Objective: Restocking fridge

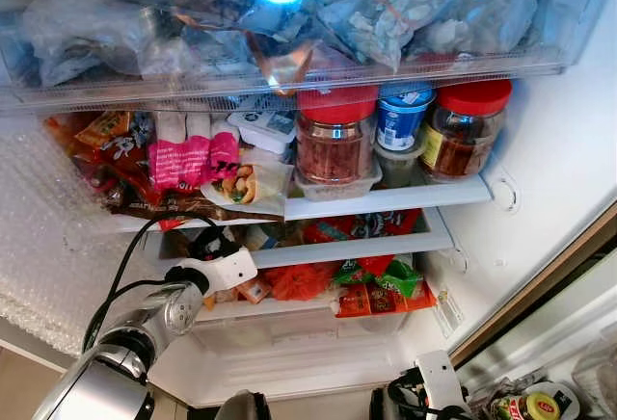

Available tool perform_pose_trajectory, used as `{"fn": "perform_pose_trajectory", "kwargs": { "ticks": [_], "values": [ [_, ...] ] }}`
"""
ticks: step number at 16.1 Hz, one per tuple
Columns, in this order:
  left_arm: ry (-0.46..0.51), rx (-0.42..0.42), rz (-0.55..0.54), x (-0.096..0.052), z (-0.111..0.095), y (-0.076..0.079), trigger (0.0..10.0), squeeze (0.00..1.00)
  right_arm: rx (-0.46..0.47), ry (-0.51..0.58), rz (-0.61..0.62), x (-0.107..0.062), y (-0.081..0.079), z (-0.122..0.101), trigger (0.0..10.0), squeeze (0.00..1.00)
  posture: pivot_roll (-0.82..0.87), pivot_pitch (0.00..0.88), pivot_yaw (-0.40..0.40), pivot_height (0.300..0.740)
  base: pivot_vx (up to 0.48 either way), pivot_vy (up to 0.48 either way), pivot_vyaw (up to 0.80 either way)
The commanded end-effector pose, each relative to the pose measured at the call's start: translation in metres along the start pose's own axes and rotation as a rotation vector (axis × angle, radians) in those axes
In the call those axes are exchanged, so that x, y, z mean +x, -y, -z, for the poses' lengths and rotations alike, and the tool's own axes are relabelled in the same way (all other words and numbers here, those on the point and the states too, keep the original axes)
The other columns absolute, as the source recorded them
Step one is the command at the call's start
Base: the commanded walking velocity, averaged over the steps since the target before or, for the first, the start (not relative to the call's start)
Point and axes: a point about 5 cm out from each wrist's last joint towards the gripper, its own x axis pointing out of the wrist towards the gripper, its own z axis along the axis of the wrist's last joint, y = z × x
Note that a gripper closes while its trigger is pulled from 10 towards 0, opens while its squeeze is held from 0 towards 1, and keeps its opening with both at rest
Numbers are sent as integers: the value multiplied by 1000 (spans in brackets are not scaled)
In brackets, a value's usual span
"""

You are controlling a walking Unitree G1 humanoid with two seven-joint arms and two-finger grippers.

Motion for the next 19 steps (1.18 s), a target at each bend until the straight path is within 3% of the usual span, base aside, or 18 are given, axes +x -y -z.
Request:
{"fn": "perform_pose_trajectory", "kwargs": {
  "ticks": [1, 3, 8, 11, 12, 13, 14, 19],
  "values": [
    [-8, -25, 1, 1, 2, -4, 10000, 1000, 11, -158, 10, -12, 5, 38, 10000, 0, -204, 128, 1, 642, 0, 0, 0],
    [14, -85, 36, 6, -5, -8, 10000, 1000, 9, -159, 12, -11, 5, 37, 10000, 0, -203, 118, 4, 642, 0, 0, 0],
    [72, -122, 63, 12, -15, -17, 10000, 1000, 5, -165, 15, -11, 4, 36, 10000, 0, -194, 92, 13, 642, 0, 0, 0],
    [109, -258, 93, 14, -23, -17, 10000, 1000, 1, -166, 15, -9, 3, 34, 10000, 0, -188, 71, 20, 642, 0, 0, 0],
    [151, -370, 101, 15, -31, -14, 10000, 0, -2, -167, 13, -8, 2, 33, 10000, 0, -169, 44, 26, 642, 0, 0, 0],
    [171, -409, 106, 15, -34, -13, 10000, 0, -4, -167, 12, -8, 1, 32, 10000, 0, -167, 41, 27, 642, 0, 0, 0],
    [221, -528, 110, 13, -43, -7, 10000, 0, -6, -167, 11, -6, 0, 30, 10000, 0, -161, 20, 37, 642, 0, 0, 0],
    [239, -569, 123, 13, -43, -7, 10000, 0, -6, -169, 11, -6, -1, 29, 10000, 0, -161, 20, 37, 642, 0, 0, 0]
  ]
}}
